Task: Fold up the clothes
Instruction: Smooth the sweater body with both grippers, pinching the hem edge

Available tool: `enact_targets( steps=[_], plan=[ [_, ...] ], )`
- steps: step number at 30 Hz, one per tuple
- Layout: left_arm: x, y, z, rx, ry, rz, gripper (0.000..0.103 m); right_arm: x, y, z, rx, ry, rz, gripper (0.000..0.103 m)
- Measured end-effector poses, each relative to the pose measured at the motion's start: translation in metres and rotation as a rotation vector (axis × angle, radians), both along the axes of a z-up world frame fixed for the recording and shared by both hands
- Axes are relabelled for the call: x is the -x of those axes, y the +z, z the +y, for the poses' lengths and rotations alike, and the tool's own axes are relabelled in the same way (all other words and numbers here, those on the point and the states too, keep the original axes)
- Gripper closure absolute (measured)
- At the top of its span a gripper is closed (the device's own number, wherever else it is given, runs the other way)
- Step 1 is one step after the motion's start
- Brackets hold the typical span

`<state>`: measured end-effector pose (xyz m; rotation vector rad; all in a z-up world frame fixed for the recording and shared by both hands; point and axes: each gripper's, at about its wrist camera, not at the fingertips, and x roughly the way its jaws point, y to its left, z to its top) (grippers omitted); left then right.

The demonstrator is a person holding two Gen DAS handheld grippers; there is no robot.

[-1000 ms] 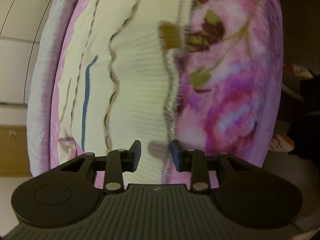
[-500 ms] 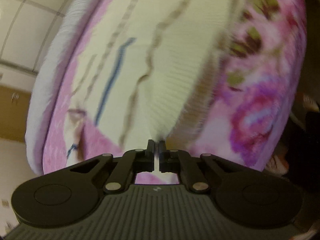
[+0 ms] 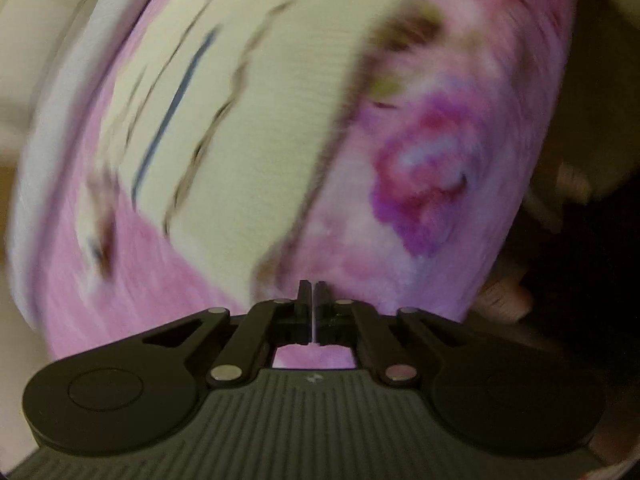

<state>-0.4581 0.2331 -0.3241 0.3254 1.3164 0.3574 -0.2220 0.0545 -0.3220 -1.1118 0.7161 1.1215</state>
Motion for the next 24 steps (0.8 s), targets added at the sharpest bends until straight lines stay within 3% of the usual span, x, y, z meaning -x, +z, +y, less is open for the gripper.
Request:
enact_targets(
  steps=[2, 3, 6, 8, 10, 12, 14, 15, 16, 17, 20, 22, 24],
  plan=[
    [0.008, 0.019, 0.027, 0.137, 0.202, -0.075, 0.095, -0.026, 0.012, -0.006, -0.053, -0.171, 0.181, 0.066],
    [0.013, 0.027, 0.042, 0.201, 0.309, -0.131, 0.091, -0.039, 0.017, -0.009, -0.079, -0.257, 0.272, 0.066],
    [0.032, 0.046, 0.087, 0.384, 0.631, -0.324, 0.065, -0.080, 0.032, -0.018, -0.196, -0.528, 0.542, 0.058],
    [0.046, 0.046, 0.106, 0.502, 0.825, -0.446, 0.060, -0.099, 0.029, -0.024, -0.299, -0.699, 0.686, 0.052],
    [0.048, 0.033, 0.123, 0.580, 0.966, -0.502, 0.054, -0.113, 0.020, -0.019, -0.350, -0.805, 0.775, 0.052],
    [0.047, 0.018, 0.140, 0.651, 1.084, -0.538, 0.054, -0.120, 0.006, -0.012, -0.342, -0.862, 0.817, 0.051],
    [0.044, 0.005, 0.145, 0.692, 1.139, -0.551, 0.061, -0.122, -0.008, -0.003, -0.311, -0.908, 0.843, 0.056],
    [0.042, 0.003, 0.146, 0.695, 1.149, -0.559, 0.074, -0.119, -0.009, -0.001, -0.296, -0.908, 0.831, 0.071],
    [0.039, 0.003, 0.147, 0.693, 1.140, -0.554, 0.098, -0.116, -0.009, 0.001, -0.280, -0.909, 0.818, 0.084],
    [0.038, 0.004, 0.147, 0.688, 1.128, -0.548, 0.098, -0.112, -0.009, 0.003, -0.264, -0.909, 0.806, 0.095],
    [0.040, 0.018, 0.139, 0.604, 1.063, -0.532, 0.098, -0.107, -0.002, -0.002, -0.265, -0.919, 0.763, 0.097],
    [0.038, 0.019, 0.135, 0.534, 1.001, -0.477, 0.097, -0.106, -0.004, -0.011, -0.265, -0.943, 0.760, 0.099],
    [0.035, 0.011, 0.136, 0.528, 0.987, -0.428, 0.096, -0.102, -0.013, -0.014, -0.246, -0.958, 0.766, 0.099]
  ],
)
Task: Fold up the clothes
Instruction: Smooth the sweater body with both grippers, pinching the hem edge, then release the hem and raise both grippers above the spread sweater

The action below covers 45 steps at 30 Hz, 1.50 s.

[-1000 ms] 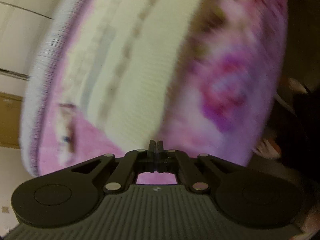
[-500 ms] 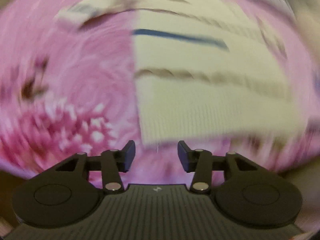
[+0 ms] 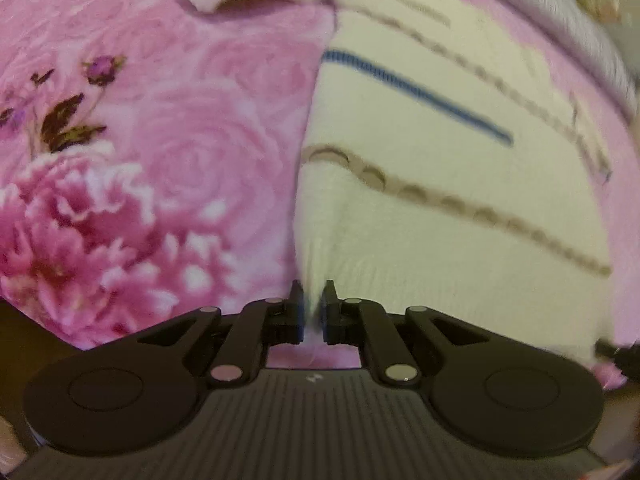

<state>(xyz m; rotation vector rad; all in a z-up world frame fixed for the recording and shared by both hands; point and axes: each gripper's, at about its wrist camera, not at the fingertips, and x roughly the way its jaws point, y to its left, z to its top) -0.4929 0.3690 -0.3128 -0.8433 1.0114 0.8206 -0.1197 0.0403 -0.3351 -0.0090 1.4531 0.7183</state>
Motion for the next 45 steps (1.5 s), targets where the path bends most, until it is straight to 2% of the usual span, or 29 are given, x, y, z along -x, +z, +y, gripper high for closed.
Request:
enact_targets(
  steps=[2, 4, 6, 8, 11, 13, 14, 15, 16, 17, 21, 27, 33, 45],
  plan=[
    [-0.006, -0.003, 0.004, 0.007, -0.025, 0.034, 0.091, 0.002, -0.004, 0.005, 0.032, 0.009, 0.003, 0.100],
    [-0.013, 0.008, 0.003, -0.012, -0.055, 0.092, 0.087, 0.002, 0.003, 0.013, 0.083, 0.014, 0.003, 0.097],
    [-0.019, 0.022, 0.001, -0.036, -0.086, 0.154, 0.087, 0.006, 0.015, 0.021, 0.176, 0.029, -0.022, 0.071],
    [-0.025, 0.035, 0.000, -0.046, -0.113, 0.219, 0.087, 0.012, 0.029, 0.030, 0.289, 0.052, -0.070, 0.061],
    [-0.033, 0.050, 0.002, -0.012, -0.149, 0.288, 0.085, 0.023, 0.051, 0.039, 0.353, 0.036, -0.065, 0.057],
    [-0.039, 0.064, 0.005, 0.001, -0.172, 0.288, 0.082, 0.031, 0.071, 0.046, 0.326, 0.035, -0.048, 0.048],
    [-0.043, 0.074, 0.008, -0.009, -0.184, 0.278, 0.079, 0.035, 0.081, 0.050, 0.311, 0.037, -0.042, 0.040],
    [-0.047, 0.085, 0.011, -0.019, -0.195, 0.268, 0.072, 0.040, 0.091, 0.059, 0.286, 0.050, -0.049, 0.034],
    [-0.051, 0.095, 0.014, -0.029, -0.207, 0.258, 0.067, 0.044, 0.102, 0.071, 0.262, 0.062, -0.065, 0.031],
    [-0.055, 0.105, 0.017, -0.039, -0.218, 0.248, 0.066, 0.048, 0.113, 0.082, 0.240, 0.072, -0.080, 0.028],
    [-0.063, 0.152, 0.025, -0.129, -0.249, 0.219, 0.061, 0.060, 0.145, 0.107, 0.171, 0.065, -0.103, 0.026],
    [-0.058, 0.202, 0.021, -0.212, -0.205, 0.184, 0.054, 0.068, 0.174, 0.123, 0.138, 0.105, -0.123, 0.025],
    [-0.065, 0.223, -0.001, -0.232, -0.169, 0.161, 0.054, 0.067, 0.192, 0.117, 0.126, 0.165, -0.150, 0.023],
    [-0.076, 0.239, -0.090, -0.254, -0.142, 0.135, 0.052, 0.045, 0.201, 0.044, 0.128, 0.183, -0.171, 0.021]
  ],
)
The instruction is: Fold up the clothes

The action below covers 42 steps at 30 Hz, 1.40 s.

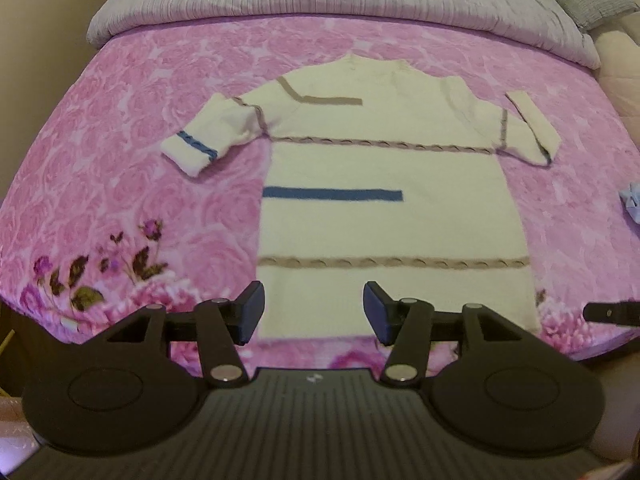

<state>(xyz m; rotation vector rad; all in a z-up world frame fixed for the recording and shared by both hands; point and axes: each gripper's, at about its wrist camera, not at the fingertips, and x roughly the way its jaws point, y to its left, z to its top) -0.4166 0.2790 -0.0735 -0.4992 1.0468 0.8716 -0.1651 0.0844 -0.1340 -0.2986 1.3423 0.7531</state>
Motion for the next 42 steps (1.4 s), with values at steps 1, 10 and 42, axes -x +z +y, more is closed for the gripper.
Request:
enact_targets(
  steps=[1, 10, 42],
  plan=[
    [0.000, 0.001, -0.006, -0.002, 0.002, -0.001, 0.052, -0.002, 0.002, -0.005, -0.004, -0.003, -0.001, 0.021],
    [0.000, 0.015, -0.018, -0.044, 0.024, -0.009, 0.048, -0.011, 0.014, -0.019, -0.040, 0.007, -0.010, 0.020],
    [0.102, -0.157, 0.320, 0.102, -0.011, 0.013, 0.051, 0.036, -0.104, 0.265, 0.220, 0.034, 0.046, 0.018]
  ],
)
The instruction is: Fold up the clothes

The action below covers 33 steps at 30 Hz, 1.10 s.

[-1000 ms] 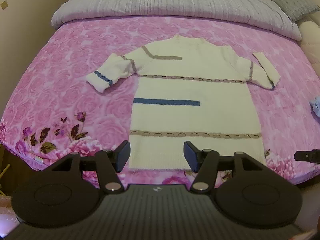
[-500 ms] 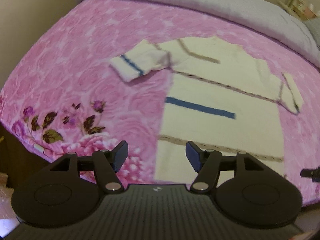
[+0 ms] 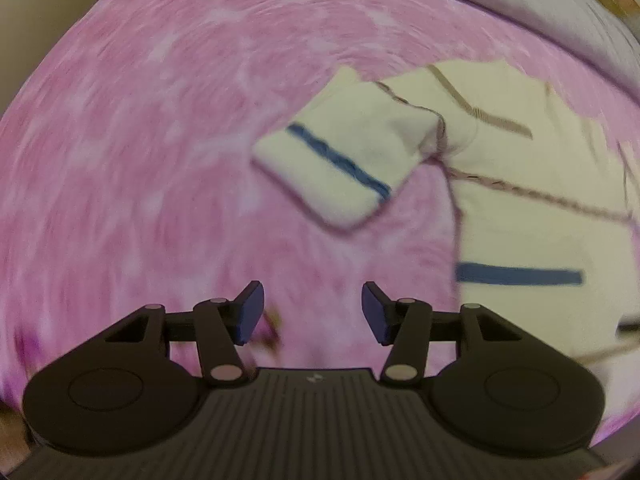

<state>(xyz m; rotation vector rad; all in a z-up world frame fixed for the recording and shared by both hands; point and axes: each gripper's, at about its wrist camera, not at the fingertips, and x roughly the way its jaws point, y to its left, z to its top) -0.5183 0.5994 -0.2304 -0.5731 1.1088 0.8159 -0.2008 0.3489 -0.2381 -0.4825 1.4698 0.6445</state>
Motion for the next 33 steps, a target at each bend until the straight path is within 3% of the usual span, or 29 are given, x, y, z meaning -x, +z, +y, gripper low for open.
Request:
enact_targets(
  steps=[3, 5, 10, 13, 16, 18, 22, 24, 25, 27, 33],
  plan=[
    [-0.011, -0.024, 0.012, -0.077, -0.138, 0.049, 0.040, -0.001, -0.016, 0.031, -0.006, -0.037, -0.006, 0.018],
    [-0.019, -0.040, 0.007, -0.112, -0.197, 0.066, 0.040, -0.003, -0.027, 0.048, 0.002, -0.056, -0.010, 0.018],
    [-0.040, -0.076, -0.011, -0.146, -0.217, 0.040, 0.038, -0.016, -0.042, 0.068, 0.026, -0.080, -0.039, 0.018],
    [-0.050, -0.093, -0.004, -0.178, -0.117, 0.031, 0.039, -0.024, -0.051, 0.072, 0.045, -0.089, -0.051, 0.018],
    [-0.047, -0.099, 0.020, -0.158, 0.068, -0.052, 0.042, -0.029, -0.061, 0.072, 0.072, -0.086, -0.045, 0.018],
    [-0.038, -0.095, 0.036, -0.132, 0.187, -0.154, 0.047, -0.030, -0.066, 0.072, 0.089, -0.070, -0.034, 0.017],
    [-0.020, -0.086, 0.057, -0.118, 0.383, -0.379, 0.068, -0.028, -0.073, 0.073, 0.104, -0.025, -0.010, 0.015],
    [-0.018, -0.083, 0.064, -0.114, 0.413, -0.413, 0.080, -0.028, -0.076, 0.075, 0.104, -0.010, 0.000, 0.015],
    [-0.021, -0.079, 0.066, -0.129, 0.392, -0.377, 0.087, -0.028, -0.078, 0.075, 0.103, -0.003, 0.005, 0.015],
    [-0.030, -0.067, 0.070, -0.178, 0.327, -0.272, 0.090, -0.029, -0.080, 0.077, 0.102, 0.009, 0.012, 0.015],
    [-0.060, 0.010, 0.010, -0.716, -0.171, 0.158, 0.089, -0.032, -0.079, 0.076, 0.084, 0.031, 0.024, 0.015]
  ],
)
